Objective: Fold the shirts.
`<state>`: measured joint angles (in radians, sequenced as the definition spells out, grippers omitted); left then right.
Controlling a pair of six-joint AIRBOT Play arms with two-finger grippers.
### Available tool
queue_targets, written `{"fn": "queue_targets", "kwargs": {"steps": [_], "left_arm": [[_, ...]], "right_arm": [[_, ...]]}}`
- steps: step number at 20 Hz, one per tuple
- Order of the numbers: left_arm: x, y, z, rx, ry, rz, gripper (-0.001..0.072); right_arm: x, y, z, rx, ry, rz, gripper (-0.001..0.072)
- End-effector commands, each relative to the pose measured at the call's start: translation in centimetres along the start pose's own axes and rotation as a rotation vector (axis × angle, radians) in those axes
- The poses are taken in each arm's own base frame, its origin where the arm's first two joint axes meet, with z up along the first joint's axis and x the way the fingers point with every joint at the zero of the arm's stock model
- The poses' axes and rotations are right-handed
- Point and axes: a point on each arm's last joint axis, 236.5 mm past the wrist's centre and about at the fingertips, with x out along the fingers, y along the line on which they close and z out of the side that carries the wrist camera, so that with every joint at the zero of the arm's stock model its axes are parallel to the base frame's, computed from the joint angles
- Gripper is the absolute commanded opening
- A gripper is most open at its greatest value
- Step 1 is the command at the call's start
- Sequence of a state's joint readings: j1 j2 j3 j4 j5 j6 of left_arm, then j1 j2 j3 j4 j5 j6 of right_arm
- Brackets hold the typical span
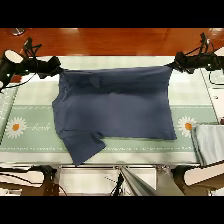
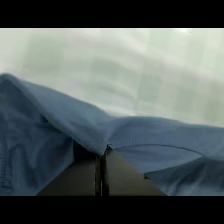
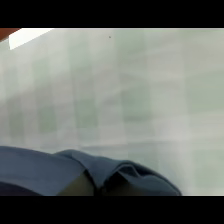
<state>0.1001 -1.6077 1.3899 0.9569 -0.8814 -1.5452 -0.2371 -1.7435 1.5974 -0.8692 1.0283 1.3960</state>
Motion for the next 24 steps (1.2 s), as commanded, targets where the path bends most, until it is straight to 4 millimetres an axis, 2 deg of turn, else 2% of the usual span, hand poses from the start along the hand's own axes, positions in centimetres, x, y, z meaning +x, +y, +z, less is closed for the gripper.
{"fn": "queue_targets", "kwargs": {"steps": [1,3,4,6,8,10,11,12,13,14,16,18,19,21,24], "left_arm": [[-0.2,0.4,-1.4,-0.003,0.099,-0.018,0.0016],[-2.3,0.7,-3.8,0.085,0.241,-0.039,0.0016],[-3.2,1.4,-5.9,0.109,0.339,-0.044,0.0016],[-4.2,5.1,-9.5,0.143,0.499,0.076,0.0016],[-3.8,7.6,-12.4,0.133,0.58,0.137,0.0016],[-2.5,8.4,-14.5,0.087,0.601,0.127,0.0021],[-1.8,8.7,-15.4,0.075,0.609,0.128,0.0119],[-1.8,8.7,-16.1,0.075,0.629,0.13,0.0437],[-2.2,8.6,-16.4,0.083,0.653,0.131,0.0699],[-3.0,8.5,-16.3,0.092,0.668,0.131,0.0702],[-5.3,8.9,-15.4,0.094,0.652,0.15,0.0701],[-8.0,10.2,-15.1,0.074,0.596,0.185,0.0701],[-9.4,11.4,-15.6,0.046,0.574,0.208,0.0702],[-11.4,13.9,-18.8,-0.044,0.563,0.223,0.0702],[-12.7,16.7,-25.1,-0.22,0.577,0.22,0.0701]], "right_arm": [[-0.2,-0.8,-1.3,-0.006,0.098,0.009,0.002],[-1.9,-1.4,-3.2,-0.011,0.202,0.026,0.0021],[-2.6,-2.2,-5.0,-0.014,0.282,0.015,0.0021],[-3.4,-4.7,-8.7,-0.034,0.435,-0.072,0.0021],[-2.4,-5.8,-11.1,-0.007,0.491,-0.089,0.0021],[-0.4,-6.4,-12.9,0.018,0.496,-0.097,0.0021],[0.6,-6.4,-13.3,0.029,0.483,-0.097,0.007],[1.0,-6.1,-13.6,0.034,0.485,-0.096,0.0367],[0.8,-5.5,-13.6,0.016,0.49,-0.085,0.0619],[0.2,-5.0,-13.4,0.004,0.496,-0.08,0.0627],[-2.8,-5.3,-12.2,-0.037,0.468,-0.123,0.0627],[-7.0,-7.4,-11.3,-0.042,0.408,-0.244,0.0626],[-8.6,-8.3,-11.4,-0.025,0.364,-0.276,0.0626],[-10.4,-9.5,-13.1,0.07,0.261,-0.292,0.0626],[-9.8,-7.8,-18.3,0.158,0.162,-0.185,0.0626]]}}
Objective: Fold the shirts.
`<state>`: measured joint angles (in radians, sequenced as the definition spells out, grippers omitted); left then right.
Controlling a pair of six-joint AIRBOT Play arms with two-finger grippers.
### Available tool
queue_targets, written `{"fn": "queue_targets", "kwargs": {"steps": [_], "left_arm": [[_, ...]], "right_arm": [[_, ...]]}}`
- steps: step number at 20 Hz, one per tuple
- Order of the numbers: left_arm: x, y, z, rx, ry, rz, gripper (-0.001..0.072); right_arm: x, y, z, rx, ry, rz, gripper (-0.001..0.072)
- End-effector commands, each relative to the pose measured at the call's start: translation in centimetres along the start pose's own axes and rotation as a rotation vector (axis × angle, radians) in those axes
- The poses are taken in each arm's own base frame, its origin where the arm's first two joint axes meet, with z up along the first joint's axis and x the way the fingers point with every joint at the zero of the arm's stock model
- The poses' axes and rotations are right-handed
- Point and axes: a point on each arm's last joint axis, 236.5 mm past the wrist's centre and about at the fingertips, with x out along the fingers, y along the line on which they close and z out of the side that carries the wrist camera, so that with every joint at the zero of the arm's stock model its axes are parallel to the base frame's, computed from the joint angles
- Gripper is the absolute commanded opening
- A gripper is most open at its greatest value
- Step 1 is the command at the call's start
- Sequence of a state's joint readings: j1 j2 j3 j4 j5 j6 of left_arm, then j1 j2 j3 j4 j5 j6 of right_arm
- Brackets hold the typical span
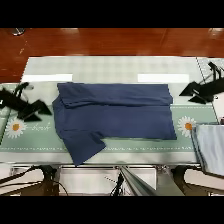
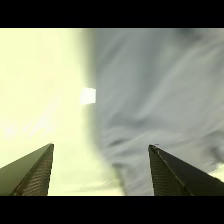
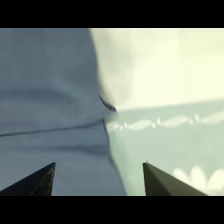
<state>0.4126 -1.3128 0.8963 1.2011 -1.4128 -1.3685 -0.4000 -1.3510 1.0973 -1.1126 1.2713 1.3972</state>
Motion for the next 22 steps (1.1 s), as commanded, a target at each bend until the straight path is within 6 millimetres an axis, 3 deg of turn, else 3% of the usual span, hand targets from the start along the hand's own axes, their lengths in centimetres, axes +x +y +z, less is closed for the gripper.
{"fn": "queue_targets", "kwargs": {"steps": [1,4,6,10,12,14,15,16,17,18,20,22], "left_arm": [[2.6,2.3,-5.1,-0.167,-0.002,-0.077,0.0702],[4.5,-0.8,-5.4,-0.207,-0.073,-0.238,0.0701],[6.1,-2.8,-6.8,-0.163,-0.046,-0.319,0.0701],[8.4,-5.4,-8.3,-0.135,-0.044,-0.419,0.0701],[9.5,-5.6,-8.2,-0.123,-0.067,-0.407,0.0701],[10.3,-5.8,-8.8,-0.102,-0.058,-0.387,0.0697],[10.6,-6.1,-9.2,-0.079,-0.043,-0.383,0.0619],[10.8,-6.4,-9.5,-0.054,-0.034,-0.379,0.0189],[10.7,-6.7,-9.4,-0.052,-0.036,-0.388,0.0026],[10.6,-7.0,-9.2,-0.06,-0.045,-0.404,0.0017],[10.3,-7.5,-8.8,-0.05,-0.063,-0.428,0.0017],[10.2,-7.7,-8.8,-0.052,-0.065,-0.434,0.0017]], "right_arm": [[1.1,1.2,-4.3,0.089,-0.136,0.11,0.0625],[2.6,4.2,-7.9,0.103,-0.121,0.239,0.0625],[3.3,5.3,-9.7,0.089,-0.07,0.266,0.0626],[2.9,6.6,-8.8,0.129,-0.099,0.331,0.0626],[1.9,6.2,-7.7,0.163,-0.131,0.348,0.0626],[0.5,3.0,-7.5,0.184,-0.13,0.284,0.0626],[0.1,0.0,-8.5,0.211,-0.092,0.202,0.0626],[0.0,-2.9,-10.3,0.271,-0.034,0.119,0.0626],[0.1,-5.6,-12.8,0.332,0.043,0.031,0.0626],[0.5,-6.8,-15.1,0.366,0.118,-0.015,0.0626],[1.8,-6.7,-18.7,0.371,0.231,-0.023,0.0626],[3.2,-5.9,-19.7,0.349,0.26,-0.013,0.0626]]}}
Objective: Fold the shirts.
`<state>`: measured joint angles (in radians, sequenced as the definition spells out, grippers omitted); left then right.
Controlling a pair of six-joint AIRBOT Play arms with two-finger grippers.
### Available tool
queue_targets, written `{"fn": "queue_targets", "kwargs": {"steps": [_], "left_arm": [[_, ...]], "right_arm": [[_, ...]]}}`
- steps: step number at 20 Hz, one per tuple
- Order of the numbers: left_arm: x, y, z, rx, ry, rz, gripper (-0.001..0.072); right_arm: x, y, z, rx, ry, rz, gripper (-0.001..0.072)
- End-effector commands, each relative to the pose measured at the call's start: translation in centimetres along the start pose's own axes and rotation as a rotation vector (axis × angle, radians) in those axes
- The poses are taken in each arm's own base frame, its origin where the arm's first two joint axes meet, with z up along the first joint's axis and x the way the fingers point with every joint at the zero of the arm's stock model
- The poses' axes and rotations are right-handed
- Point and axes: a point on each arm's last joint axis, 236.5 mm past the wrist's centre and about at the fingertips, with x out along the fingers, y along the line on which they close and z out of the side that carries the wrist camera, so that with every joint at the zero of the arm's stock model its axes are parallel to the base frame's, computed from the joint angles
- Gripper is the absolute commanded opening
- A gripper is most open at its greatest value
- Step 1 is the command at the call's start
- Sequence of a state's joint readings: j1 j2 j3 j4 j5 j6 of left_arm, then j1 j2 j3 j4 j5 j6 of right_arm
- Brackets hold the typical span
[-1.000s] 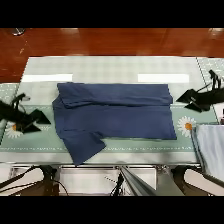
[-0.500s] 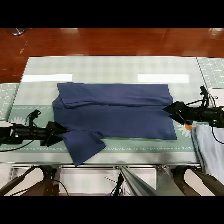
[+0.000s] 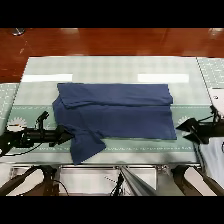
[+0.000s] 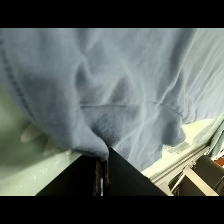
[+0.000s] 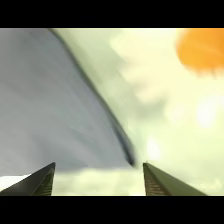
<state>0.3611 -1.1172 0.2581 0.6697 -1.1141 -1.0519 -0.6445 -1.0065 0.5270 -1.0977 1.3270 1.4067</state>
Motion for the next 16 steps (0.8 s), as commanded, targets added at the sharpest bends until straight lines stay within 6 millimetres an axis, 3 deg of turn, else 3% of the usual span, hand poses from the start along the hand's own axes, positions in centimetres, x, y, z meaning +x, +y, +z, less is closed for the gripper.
{"fn": "queue_targets", "kwargs": {"steps": [1,5,8,9,10,11,12,16], "left_arm": [[0.1,-0.8,0.2,0.004,-0.011,-0.032,0.0017],[0.1,-0.9,0.1,0.004,-0.009,-0.034,0.0017],[0.1,-1.0,0.2,0.0,-0.011,-0.04,0.0017],[0.1,-1.3,0.2,-0.004,-0.012,-0.05,0.0017],[0.1,-1.4,0.3,-0.007,-0.015,-0.058,0.0017],[0.0,-1.6,0.5,-0.004,-0.019,-0.061,0.0017],[-0.3,-1.9,0.8,0.004,-0.021,-0.066,0.0017],[-3.2,-5.3,3.5,0.063,-0.055,-0.148,0.0017]], "right_arm": [[1.8,-1.8,-2.8,0.002,0.101,-0.077,0.0626],[3.3,1.8,-0.5,-0.027,0.025,0.039,0.0626],[5.0,3.9,-0.2,-0.038,0.047,0.096,0.0625],[5.6,4.5,-0.3,-0.05,0.057,0.108,0.0593],[5.9,4.8,-0.3,-0.07,0.065,0.102,0.0473],[5.9,5.1,-0.2,-0.089,0.069,0.097,0.029],[5.7,5.5,0.2,-0.122,0.061,0.099,0.0037],[2.2,7.7,3.2,-0.242,-0.001,0.087,0.002]]}}
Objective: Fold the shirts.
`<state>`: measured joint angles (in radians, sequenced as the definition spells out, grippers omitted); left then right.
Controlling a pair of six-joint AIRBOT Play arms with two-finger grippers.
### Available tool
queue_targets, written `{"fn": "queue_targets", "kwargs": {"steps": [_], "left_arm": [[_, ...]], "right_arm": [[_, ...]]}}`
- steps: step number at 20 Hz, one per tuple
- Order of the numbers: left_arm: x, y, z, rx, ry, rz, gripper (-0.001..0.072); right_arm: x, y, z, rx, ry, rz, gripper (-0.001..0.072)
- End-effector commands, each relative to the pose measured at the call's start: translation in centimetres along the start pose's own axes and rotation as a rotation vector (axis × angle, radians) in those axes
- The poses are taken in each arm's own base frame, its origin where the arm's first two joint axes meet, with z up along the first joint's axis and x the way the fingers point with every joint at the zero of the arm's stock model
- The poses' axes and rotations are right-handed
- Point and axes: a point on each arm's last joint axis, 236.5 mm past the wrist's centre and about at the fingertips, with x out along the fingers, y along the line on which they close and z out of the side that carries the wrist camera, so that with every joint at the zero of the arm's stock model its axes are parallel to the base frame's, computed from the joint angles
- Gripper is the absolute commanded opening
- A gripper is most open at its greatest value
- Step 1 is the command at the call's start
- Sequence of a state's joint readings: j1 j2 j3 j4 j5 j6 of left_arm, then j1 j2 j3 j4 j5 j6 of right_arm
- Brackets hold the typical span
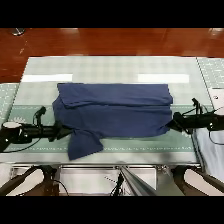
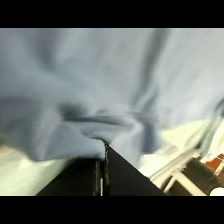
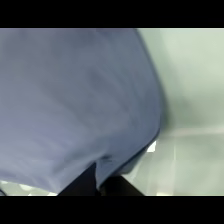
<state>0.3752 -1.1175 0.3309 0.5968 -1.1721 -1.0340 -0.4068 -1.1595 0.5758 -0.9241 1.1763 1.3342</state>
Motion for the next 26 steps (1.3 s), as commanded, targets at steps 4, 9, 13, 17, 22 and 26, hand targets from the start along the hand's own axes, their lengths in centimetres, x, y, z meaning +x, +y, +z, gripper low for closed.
{"fn": "queue_targets", "kwargs": {"steps": [4,9,13,17,22,26], "left_arm": [[-4.5,-5.3,8.1,0.069,-0.185,-0.067,0.0016],[-3.8,-9.9,15.1,0.111,-0.189,-0.062,0.0016],[-1.8,-12.8,20.9,0.096,-0.163,-0.08,0.0016],[0.0,-11.2,24.0,0.044,-0.084,-0.026,0.0016],[0.5,-8.5,24.5,0.03,-0.041,0.01,0.0697],[-7.7,-3.5,24.0,-0.022,-0.052,0.206,0.0696]], "right_arm": [[-3.8,4.3,5.8,-0.106,-0.083,0.017,0.0021],[-3.1,6.8,12.7,-0.118,-0.14,0.031,0.0021],[-2.4,8.2,17.4,-0.103,-0.156,0.084,0.0021],[-1.3,8.6,20.8,-0.096,-0.163,0.118,0.0021],[-0.3,8.5,22.9,-0.111,-0.206,0.159,0.0624],[-5.3,4.4,23.1,-0.127,-0.202,0.073,0.0624]]}}
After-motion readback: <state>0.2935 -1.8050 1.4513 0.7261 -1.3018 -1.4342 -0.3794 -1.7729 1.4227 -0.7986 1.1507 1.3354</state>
